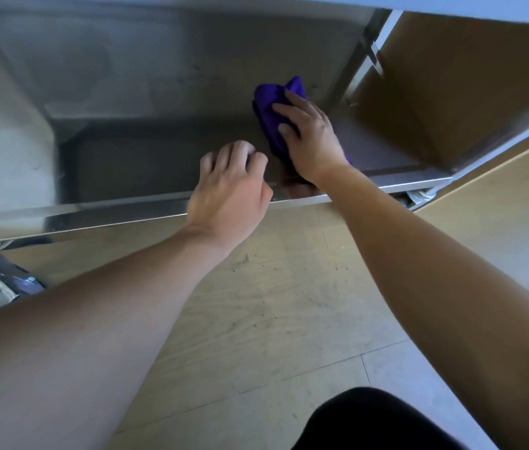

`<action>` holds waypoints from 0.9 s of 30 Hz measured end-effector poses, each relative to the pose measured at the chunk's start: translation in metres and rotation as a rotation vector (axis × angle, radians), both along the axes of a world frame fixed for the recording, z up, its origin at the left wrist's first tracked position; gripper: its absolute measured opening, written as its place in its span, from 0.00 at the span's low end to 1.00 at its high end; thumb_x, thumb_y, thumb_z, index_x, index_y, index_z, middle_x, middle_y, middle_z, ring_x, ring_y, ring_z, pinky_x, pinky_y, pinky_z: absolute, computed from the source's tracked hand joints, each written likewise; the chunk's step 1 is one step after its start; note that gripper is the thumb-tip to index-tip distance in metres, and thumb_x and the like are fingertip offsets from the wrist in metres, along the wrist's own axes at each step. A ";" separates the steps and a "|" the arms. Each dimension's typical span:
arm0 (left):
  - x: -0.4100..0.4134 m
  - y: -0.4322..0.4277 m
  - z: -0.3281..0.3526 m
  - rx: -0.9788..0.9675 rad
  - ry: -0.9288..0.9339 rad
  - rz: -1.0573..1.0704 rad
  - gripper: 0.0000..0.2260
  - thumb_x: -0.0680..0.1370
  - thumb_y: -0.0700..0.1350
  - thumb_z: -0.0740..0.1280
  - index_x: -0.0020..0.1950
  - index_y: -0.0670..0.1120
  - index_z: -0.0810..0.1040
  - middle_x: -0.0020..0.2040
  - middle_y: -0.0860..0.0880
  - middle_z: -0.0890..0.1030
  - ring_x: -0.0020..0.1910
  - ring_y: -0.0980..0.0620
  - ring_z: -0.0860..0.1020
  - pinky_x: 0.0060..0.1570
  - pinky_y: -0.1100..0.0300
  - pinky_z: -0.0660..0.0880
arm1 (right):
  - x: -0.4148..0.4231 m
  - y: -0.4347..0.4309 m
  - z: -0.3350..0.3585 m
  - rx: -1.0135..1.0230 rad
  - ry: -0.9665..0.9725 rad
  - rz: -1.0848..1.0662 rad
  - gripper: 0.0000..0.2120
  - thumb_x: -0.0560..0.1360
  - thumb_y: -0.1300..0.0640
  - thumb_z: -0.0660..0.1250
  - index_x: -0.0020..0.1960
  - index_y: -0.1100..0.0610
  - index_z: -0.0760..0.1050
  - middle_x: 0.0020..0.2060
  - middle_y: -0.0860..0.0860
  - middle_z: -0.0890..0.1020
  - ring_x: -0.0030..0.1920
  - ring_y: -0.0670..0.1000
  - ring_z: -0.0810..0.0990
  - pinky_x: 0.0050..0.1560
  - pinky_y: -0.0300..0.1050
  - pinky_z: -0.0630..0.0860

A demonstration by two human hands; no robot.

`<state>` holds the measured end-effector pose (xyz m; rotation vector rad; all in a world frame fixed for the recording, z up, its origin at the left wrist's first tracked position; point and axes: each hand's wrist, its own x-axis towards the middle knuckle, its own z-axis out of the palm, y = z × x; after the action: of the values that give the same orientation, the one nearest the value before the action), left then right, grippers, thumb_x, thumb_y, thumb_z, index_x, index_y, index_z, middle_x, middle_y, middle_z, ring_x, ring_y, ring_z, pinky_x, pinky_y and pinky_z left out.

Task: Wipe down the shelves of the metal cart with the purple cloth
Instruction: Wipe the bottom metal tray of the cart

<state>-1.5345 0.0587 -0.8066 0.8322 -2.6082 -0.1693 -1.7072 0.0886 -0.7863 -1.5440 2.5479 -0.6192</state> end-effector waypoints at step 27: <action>-0.002 0.002 -0.002 0.024 -0.021 0.007 0.09 0.78 0.42 0.58 0.53 0.44 0.76 0.57 0.46 0.74 0.59 0.44 0.73 0.60 0.47 0.68 | -0.093 -0.003 -0.005 0.025 0.126 -0.164 0.20 0.81 0.58 0.55 0.72 0.52 0.68 0.75 0.51 0.64 0.73 0.56 0.65 0.71 0.46 0.61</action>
<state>-1.5363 0.0609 -0.8089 0.8551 -2.6273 -0.1918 -1.8002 0.0857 -0.7916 -1.4195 2.7859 -0.5191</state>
